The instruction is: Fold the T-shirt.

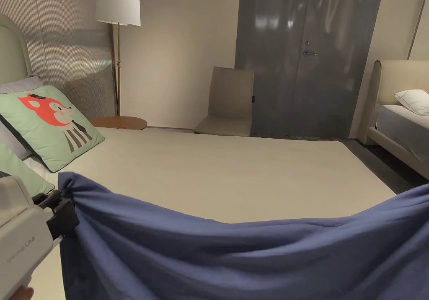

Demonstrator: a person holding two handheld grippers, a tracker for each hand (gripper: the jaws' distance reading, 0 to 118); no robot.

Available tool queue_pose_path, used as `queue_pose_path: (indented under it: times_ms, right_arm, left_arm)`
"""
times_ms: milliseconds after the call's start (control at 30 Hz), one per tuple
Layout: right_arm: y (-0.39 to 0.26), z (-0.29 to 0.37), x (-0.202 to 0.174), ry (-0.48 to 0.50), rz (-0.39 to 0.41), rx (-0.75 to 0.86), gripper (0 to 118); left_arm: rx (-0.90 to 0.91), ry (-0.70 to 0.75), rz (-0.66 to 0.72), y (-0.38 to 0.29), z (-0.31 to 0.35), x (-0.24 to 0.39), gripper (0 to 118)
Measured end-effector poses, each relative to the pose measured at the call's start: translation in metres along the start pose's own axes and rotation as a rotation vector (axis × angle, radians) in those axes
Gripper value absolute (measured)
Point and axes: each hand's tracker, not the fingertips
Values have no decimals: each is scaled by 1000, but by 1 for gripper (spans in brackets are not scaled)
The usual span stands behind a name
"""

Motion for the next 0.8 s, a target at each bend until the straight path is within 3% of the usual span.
queue_pose_path:
  times_ms: [400, 800]
  right_arm:
    - [77, -126, -33, -15, 54, 81, 2]
    - [147, -264, -68, -22, 67, 134, 2]
  left_arm:
    - [52, -25, -96, 98, -121, 48, 2]
    - [160, -1, -56, 183, -234, 70, 2]
